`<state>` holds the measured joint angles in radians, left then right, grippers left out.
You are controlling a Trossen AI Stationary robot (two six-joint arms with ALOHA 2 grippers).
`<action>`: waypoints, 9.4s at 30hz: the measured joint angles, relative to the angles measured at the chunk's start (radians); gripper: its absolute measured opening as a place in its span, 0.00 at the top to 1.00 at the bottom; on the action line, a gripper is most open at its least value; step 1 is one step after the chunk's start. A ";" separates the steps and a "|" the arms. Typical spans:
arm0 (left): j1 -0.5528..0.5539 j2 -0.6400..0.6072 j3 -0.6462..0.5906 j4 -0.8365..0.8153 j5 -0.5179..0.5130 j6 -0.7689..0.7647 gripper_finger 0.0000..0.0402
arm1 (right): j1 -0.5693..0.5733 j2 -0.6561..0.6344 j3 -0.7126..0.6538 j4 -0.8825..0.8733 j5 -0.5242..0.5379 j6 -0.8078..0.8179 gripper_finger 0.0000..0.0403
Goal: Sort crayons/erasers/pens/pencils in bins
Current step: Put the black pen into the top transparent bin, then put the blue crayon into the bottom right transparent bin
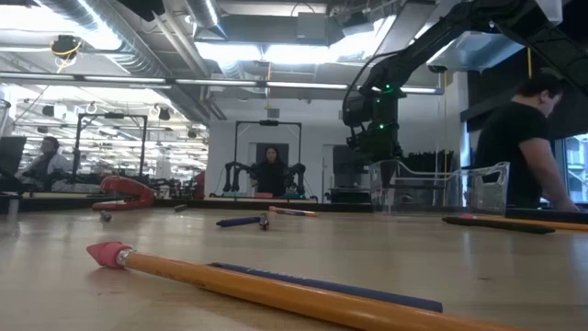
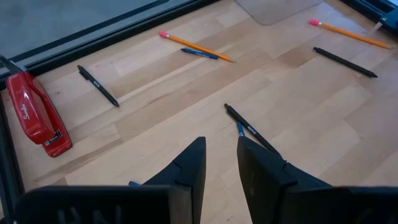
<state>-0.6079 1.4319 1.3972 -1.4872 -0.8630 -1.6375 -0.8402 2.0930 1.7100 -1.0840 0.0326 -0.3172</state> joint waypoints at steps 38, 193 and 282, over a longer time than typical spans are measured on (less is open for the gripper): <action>0.000 0.000 0.000 0.028 0.007 -0.001 0.79 | 0.131 -0.357 0.101 -0.311 -0.008 0.162 0.66; 0.338 0.008 0.000 0.149 0.315 0.156 0.79 | 0.426 0.383 0.477 0.121 -0.004 0.338 0.66; 0.338 0.008 0.000 0.168 0.315 0.156 0.79 | 0.412 0.393 0.476 -0.147 -0.036 0.103 0.66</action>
<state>-0.2698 1.4403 1.3968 -1.3195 -0.5481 -1.4815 -0.4282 2.4855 2.1860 -1.2310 -0.0037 -0.2142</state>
